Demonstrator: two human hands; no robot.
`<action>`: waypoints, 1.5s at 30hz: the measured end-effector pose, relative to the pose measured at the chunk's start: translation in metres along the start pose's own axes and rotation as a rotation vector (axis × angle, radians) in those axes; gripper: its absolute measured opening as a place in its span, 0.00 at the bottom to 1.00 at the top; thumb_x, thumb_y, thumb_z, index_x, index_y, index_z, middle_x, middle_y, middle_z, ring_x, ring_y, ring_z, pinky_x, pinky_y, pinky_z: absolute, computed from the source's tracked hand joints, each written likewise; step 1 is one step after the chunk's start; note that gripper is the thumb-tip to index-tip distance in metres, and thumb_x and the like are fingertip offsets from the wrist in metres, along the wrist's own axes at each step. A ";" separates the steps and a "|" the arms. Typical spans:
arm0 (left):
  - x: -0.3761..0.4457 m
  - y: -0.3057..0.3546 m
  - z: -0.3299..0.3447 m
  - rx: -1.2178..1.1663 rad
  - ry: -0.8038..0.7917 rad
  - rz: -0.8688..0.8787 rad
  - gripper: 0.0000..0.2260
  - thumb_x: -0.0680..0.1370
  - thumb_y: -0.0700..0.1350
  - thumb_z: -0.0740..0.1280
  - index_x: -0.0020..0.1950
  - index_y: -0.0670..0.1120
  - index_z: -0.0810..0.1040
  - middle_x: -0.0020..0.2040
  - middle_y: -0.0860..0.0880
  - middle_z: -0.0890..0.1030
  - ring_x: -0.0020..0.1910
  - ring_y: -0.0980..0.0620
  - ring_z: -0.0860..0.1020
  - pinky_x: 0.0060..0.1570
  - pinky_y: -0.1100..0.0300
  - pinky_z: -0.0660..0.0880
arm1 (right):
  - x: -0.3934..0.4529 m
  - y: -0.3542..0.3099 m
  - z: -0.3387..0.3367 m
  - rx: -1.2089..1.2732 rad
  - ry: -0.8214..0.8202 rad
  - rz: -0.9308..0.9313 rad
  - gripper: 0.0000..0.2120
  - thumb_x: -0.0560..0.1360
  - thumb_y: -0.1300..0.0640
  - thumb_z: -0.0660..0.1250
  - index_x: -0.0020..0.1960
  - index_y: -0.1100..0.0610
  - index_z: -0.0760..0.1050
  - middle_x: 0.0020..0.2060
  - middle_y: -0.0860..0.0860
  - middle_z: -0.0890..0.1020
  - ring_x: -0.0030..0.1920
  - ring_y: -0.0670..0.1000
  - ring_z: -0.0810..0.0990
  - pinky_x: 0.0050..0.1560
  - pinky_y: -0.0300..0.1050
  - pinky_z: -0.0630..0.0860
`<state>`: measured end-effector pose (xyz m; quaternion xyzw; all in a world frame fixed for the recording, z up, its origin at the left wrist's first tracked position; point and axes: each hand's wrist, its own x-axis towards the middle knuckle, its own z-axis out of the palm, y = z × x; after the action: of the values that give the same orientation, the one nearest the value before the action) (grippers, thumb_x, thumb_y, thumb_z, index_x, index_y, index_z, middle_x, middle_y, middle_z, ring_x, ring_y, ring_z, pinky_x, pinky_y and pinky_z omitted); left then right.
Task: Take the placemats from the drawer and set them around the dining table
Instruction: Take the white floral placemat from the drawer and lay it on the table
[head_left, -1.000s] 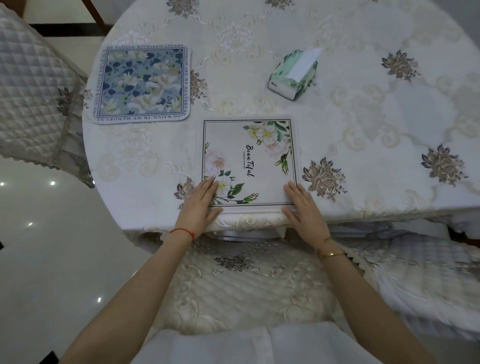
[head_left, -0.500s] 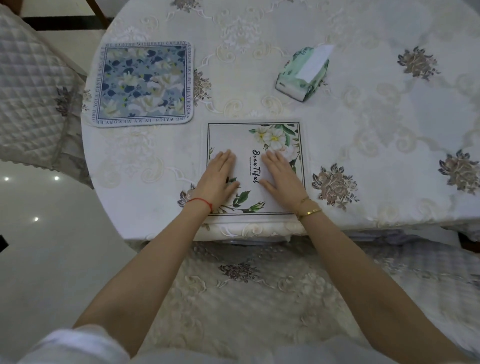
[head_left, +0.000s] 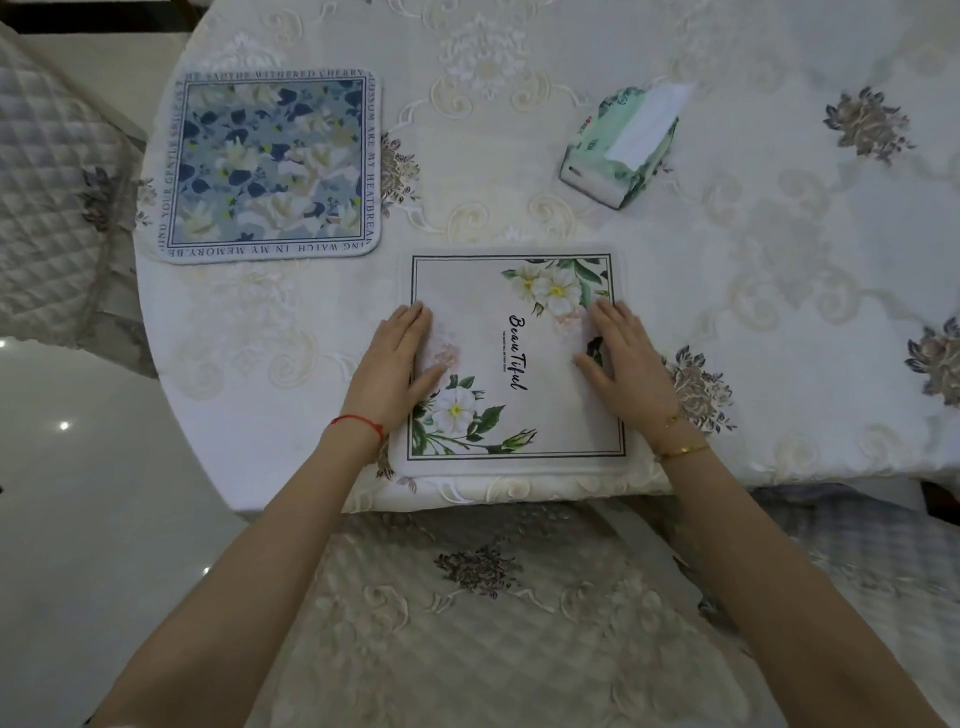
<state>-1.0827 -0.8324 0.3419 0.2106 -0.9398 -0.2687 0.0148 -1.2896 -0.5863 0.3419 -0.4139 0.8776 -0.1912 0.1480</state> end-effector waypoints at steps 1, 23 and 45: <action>0.009 0.002 0.000 -0.005 0.003 0.003 0.30 0.80 0.53 0.62 0.77 0.43 0.57 0.78 0.46 0.56 0.77 0.48 0.52 0.76 0.53 0.47 | 0.010 -0.005 0.001 -0.005 -0.005 -0.024 0.30 0.80 0.48 0.60 0.78 0.58 0.56 0.77 0.54 0.58 0.78 0.53 0.51 0.77 0.49 0.48; 0.085 -0.002 -0.001 0.137 -0.005 -0.025 0.35 0.78 0.61 0.59 0.78 0.44 0.53 0.79 0.46 0.55 0.78 0.48 0.52 0.76 0.52 0.48 | 0.065 0.021 -0.010 -0.042 -0.020 0.037 0.39 0.77 0.37 0.59 0.79 0.55 0.50 0.78 0.50 0.54 0.78 0.49 0.49 0.77 0.49 0.45; 0.018 0.005 -0.004 0.012 -0.059 -0.052 0.34 0.78 0.57 0.63 0.78 0.44 0.53 0.79 0.48 0.52 0.78 0.51 0.50 0.76 0.53 0.48 | 0.007 0.012 0.002 0.020 -0.056 -0.013 0.37 0.77 0.41 0.63 0.78 0.55 0.53 0.78 0.50 0.56 0.78 0.49 0.50 0.77 0.49 0.48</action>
<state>-1.1009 -0.8380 0.3469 0.2268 -0.9357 -0.2695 -0.0213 -1.3014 -0.5853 0.3343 -0.4233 0.8685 -0.1895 0.1752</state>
